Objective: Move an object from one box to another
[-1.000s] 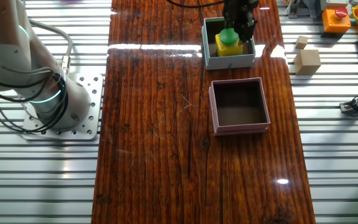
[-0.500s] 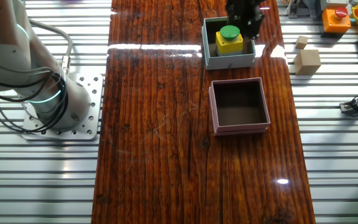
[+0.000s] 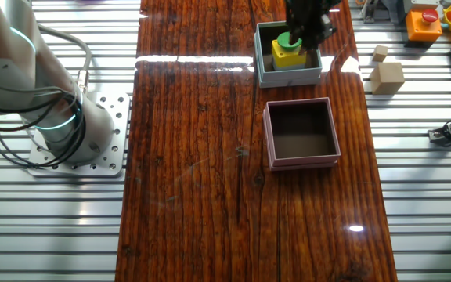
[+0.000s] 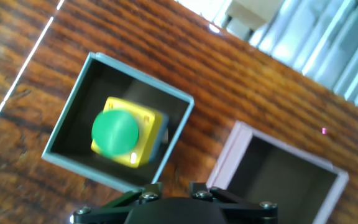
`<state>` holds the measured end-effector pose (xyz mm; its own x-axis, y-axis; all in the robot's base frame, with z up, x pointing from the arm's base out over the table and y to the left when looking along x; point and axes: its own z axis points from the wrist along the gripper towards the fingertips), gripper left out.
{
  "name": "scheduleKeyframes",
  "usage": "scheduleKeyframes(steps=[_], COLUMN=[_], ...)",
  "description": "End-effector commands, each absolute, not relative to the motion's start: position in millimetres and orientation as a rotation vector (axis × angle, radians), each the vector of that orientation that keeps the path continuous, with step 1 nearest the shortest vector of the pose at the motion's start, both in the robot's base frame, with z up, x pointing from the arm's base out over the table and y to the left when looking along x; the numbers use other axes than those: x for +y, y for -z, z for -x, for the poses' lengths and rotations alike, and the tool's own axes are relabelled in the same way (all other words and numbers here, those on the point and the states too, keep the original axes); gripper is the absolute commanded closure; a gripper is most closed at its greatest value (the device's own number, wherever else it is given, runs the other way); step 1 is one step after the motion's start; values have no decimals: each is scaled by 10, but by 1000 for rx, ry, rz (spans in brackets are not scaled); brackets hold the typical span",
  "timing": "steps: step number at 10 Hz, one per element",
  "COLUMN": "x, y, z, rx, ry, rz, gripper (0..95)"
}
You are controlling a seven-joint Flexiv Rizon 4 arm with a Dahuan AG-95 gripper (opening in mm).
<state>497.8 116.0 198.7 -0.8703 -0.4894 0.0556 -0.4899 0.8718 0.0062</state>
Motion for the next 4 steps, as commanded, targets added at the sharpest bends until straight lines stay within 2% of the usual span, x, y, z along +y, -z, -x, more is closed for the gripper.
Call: scheduleKeyframes(steps=[1, 4], x=[1084, 1055], y=[-2066, -2118], z=[-4692, -4470], rx=[-2984, -2990], ry=[-5, 8], rz=[-727, -732], gripper=[950, 950])
